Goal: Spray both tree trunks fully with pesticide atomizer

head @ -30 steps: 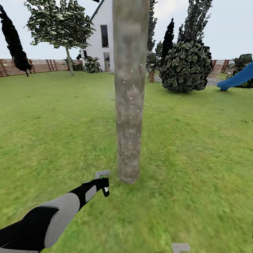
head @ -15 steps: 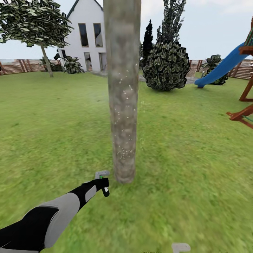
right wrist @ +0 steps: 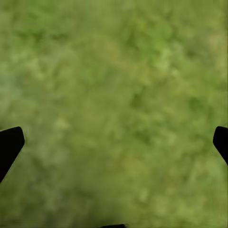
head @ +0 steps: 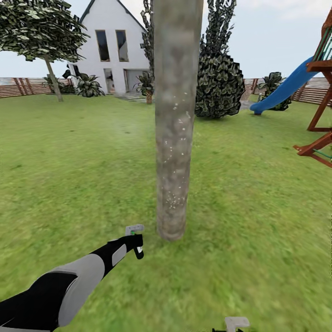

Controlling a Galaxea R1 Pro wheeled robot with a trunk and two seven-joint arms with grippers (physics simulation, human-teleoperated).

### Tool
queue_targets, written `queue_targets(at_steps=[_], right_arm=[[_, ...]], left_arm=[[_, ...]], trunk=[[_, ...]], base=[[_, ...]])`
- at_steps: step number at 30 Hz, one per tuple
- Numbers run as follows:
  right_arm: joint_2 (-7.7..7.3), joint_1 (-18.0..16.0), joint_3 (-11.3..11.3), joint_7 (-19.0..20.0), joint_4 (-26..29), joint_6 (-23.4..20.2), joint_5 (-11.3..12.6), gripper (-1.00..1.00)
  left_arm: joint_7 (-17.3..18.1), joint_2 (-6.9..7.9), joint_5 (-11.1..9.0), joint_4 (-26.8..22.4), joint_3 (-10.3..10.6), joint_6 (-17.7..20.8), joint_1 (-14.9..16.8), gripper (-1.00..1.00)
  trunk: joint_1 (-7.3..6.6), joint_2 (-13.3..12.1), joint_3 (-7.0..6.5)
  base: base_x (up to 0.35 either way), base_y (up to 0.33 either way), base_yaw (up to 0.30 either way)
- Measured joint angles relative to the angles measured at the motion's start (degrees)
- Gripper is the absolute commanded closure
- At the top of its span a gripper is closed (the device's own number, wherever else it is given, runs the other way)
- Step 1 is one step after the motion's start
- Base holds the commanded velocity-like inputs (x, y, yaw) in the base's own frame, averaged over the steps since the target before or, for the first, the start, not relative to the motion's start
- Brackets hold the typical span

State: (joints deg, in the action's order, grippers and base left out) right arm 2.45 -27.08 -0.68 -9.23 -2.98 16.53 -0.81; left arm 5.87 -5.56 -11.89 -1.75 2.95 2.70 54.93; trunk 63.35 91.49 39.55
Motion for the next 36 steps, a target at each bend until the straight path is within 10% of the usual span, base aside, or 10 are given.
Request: queue_targets(at_steps=[36], right_arm=[[-0.36,1.2,0.0,0.0,0.0,0.7,-0.1,-1.0]], left_arm=[[0.0,1.31,0.0,-0.1,0.1,0.0,0.0,1.0]], trunk=[[-0.01,0.0,0.14]], base=[[0.051,0.35,-0.259]])
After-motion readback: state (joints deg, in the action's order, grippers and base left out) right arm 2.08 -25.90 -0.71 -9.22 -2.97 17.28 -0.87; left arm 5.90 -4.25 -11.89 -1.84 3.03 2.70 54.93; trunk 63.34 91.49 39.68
